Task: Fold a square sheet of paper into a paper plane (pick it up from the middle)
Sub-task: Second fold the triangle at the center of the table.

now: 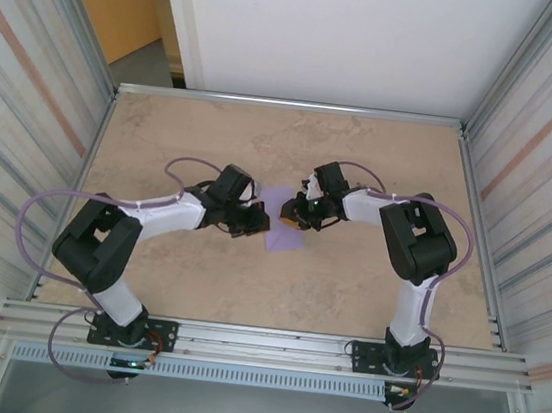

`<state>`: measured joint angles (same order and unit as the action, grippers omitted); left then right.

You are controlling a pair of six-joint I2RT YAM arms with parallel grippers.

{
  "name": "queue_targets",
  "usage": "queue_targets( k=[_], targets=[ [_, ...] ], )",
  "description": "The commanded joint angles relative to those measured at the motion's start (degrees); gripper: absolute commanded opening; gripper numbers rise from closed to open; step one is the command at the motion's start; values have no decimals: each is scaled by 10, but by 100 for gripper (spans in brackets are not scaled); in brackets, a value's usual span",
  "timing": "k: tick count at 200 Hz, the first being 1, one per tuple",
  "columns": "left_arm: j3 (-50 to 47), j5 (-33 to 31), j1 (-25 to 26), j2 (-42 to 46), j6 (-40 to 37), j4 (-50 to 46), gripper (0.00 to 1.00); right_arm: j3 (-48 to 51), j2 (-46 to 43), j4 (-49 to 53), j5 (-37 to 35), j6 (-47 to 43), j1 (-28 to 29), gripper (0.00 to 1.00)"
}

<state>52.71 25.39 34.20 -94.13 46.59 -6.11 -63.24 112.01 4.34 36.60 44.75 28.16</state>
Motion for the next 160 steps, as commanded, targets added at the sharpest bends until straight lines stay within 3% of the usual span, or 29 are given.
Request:
queue_targets(
  k=[1, 66, 160],
  targets=[
    [32, -15, -5, -34, 3, 17, 6, 21, -42, -9, -27, 28, -4, 29],
    [63, -27, -12, -94, 0, 11, 7, 58, -49, -6, -43, 37, -27, 35],
    [29, -85, -18, -124, 25, -19, 6, 32, -19, 15, -33, 39, -17, 30]
  ],
)
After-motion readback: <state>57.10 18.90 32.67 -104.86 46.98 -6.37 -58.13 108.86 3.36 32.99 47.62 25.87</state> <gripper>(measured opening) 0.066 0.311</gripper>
